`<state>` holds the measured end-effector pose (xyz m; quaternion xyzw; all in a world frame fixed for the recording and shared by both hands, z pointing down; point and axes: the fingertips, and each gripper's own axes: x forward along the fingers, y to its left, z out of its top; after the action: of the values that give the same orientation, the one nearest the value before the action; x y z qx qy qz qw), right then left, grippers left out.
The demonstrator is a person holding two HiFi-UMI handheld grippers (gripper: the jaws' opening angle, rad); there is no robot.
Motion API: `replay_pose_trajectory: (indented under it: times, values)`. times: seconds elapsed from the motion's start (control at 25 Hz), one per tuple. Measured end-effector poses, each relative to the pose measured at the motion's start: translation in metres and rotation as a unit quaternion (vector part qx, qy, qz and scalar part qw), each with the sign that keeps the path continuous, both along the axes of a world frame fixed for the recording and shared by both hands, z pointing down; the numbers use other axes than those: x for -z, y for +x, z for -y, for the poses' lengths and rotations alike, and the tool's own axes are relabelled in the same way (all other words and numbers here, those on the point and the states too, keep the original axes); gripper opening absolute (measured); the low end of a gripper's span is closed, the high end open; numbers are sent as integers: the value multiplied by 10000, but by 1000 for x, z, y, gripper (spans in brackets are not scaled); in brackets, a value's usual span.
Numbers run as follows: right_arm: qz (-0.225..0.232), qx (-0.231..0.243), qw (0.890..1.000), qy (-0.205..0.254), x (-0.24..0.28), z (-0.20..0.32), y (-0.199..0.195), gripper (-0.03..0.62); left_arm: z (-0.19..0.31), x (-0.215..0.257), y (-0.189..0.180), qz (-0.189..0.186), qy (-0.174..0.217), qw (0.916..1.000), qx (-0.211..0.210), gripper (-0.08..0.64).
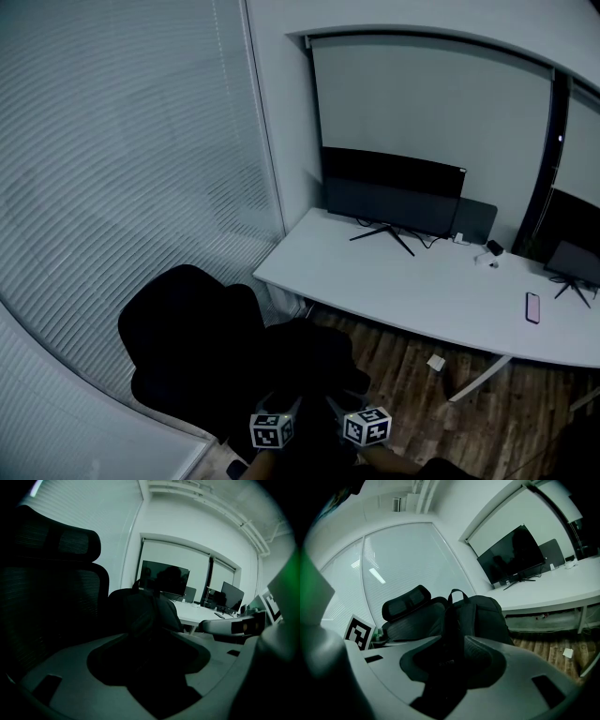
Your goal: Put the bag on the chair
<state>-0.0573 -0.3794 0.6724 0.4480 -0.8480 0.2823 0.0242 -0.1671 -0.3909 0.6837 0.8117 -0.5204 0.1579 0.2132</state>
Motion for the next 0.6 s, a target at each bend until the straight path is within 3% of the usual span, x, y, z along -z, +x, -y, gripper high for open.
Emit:
replay_pose_trajectory:
  times: [0.6]
  values:
    - [151,-284,9990,313,26,-29,-15,127,-26,21,-21,-81,411,9991,-28,270]
